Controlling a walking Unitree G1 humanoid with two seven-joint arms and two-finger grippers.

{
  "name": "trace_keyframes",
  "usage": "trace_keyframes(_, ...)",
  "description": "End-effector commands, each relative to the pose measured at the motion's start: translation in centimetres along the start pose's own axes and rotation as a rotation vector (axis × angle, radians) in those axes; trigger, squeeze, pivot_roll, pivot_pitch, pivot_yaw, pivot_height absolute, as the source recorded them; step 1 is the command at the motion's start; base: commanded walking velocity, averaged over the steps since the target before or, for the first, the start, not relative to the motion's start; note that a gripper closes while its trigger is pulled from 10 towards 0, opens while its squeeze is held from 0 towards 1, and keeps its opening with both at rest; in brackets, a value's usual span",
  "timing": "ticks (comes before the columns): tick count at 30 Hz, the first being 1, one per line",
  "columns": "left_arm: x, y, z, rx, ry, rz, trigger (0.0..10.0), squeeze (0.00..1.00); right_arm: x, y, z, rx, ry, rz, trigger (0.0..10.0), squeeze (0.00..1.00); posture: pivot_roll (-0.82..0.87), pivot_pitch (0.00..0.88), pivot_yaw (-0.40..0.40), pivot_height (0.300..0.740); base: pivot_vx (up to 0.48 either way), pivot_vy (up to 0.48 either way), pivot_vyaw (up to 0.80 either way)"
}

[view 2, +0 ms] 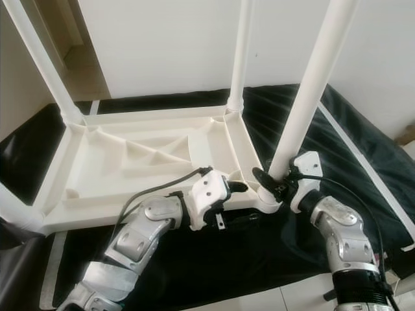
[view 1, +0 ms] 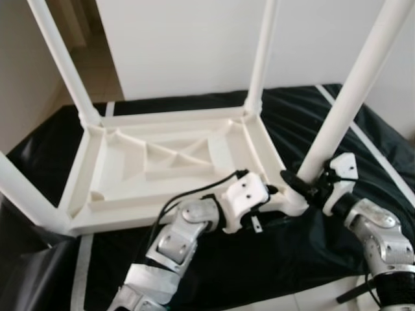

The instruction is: Building children table

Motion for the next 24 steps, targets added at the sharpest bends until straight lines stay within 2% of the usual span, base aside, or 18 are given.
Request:
trace_keyframes(1, -0.1, -0.2, -1.2, -0.013, 0.162, 0.018, 10.0, 0.00, -0.6, -2.0, 0.2, 0.045, -0.094, -0.105, 10.0, 0.00, -0.09, 0.000, -0.023, 0.740, 0.000, 0.000, 0.00)
trace_keyframes(4, -0.1, -0.2, -1.2, -0.018, 0.164, 0.021, 10.0, 0.00, -0.6, -2.3, 0.1, 0.051, -0.139, -0.130, 10.0, 0.00, -0.09, 0.000, -0.023, 0.740, 0.000, 0.000, 0.00)
trace_keyframes(6, -0.2, -0.2, -1.3, -0.027, 0.169, 0.025, 10.0, 0.00, -0.8, -2.9, -0.3, 0.113, -0.244, -0.172, 10.0, 0.00, -0.09, 0.000, -0.025, 0.740, 0.000, 0.000, 0.00)
trace_keyframes(7, -0.2, -0.2, -1.3, -0.027, 0.169, 0.025, 10.0, 0.00, -0.8, -2.9, -0.3, 0.113, -0.244, -0.172, 10.0, 0.00, -0.09, 0.000, -0.025, 0.740, 0.000, 0.000, 0.00)
trace_keyframes(10, -0.3, -0.3, -1.5, -0.024, 0.177, 0.023, 10.0, 0.00, -0.9, -3.1, -1.2, 0.154, -0.292, -0.183, 10.0, 0.00, -0.09, 0.000, -0.024, 0.740, 0.000, 0.000, 0.00)
trace_keyframes(12, -0.4, -0.6, -1.8, -0.003, 0.190, 0.002, 10.0, 0.00, -0.9, -3.0, -2.4, 0.205, -0.343, -0.148, 10.0, 0.00, -0.09, 0.000, -0.019, 0.740, 0.000, 0.000, 0.00)
trace_keyframes(13, -0.4, -0.6, -1.8, -0.003, 0.190, 0.002, 10.0, 0.00, -0.9, -3.0, -2.4, 0.205, -0.343, -0.148, 10.0, 0.00, -0.09, 0.000, -0.019, 0.740, 0.000, 0.000, 0.00)
trace_keyframes(15, -0.5, -0.7, -2.0, 0.008, 0.200, -0.009, 10.0, 0.00, -1.3, -3.1, -3.0, 0.277, -0.463, -0.148, 10.0, 0.00, -0.09, 0.000, -0.016, 0.740, 0.000, 0.000, 0.00)
trace_keyframes(16, -0.5, -0.7, -2.0, 0.008, 0.200, -0.009, 10.0, 0.00, -1.3, -3.1, -3.0, 0.277, -0.463, -0.148, 10.0, 0.00, -0.09, 0.000, -0.016, 0.740, 0.000, 0.000, 0.00)
trace_keyframes(18, -0.6, -0.7, -2.3, 0.012, 0.210, -0.010, 10.0, 0.00, -1.7, -3.3, -3.4, 0.305, -0.571, -0.178, 10.0, 0.00, -0.09, 0.000, -0.017, 0.740, 0.000, 0.000, 0.00)
trace_keyframes(22, -0.7, -0.7, -2.4, 0.013, 0.213, -0.010, 10.0, 0.00, -1.8, -3.3, -3.5, 0.305, -0.600, -0.192, 10.0, 0.00, -0.09, 0.000, -0.019, 0.740, 0.000, 0.000, 0.00)
trace_keyframes(24, -0.7, -0.7, -2.6, 0.019, 0.226, -0.015, 10.0, 0.00, -2.2, -3.4, -4.2, 0.297, -0.724, -0.245, 10.0, 0.00, -0.09, 0.000, -0.023, 0.740, 0.000, 0.000, 0.00)
Point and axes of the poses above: a point about 5 cm out from each wrist's last joint towards the gripper, its own x axis pointing out of the wrist towards the gripper, its own y axis along the axis of the wrist's last joint, z = x × y, the point moved 2 cm from there along x, pointing out of the wrist towards the gripper, and after that the axes turned 9 degrees about -x, right-handed, at the moved point
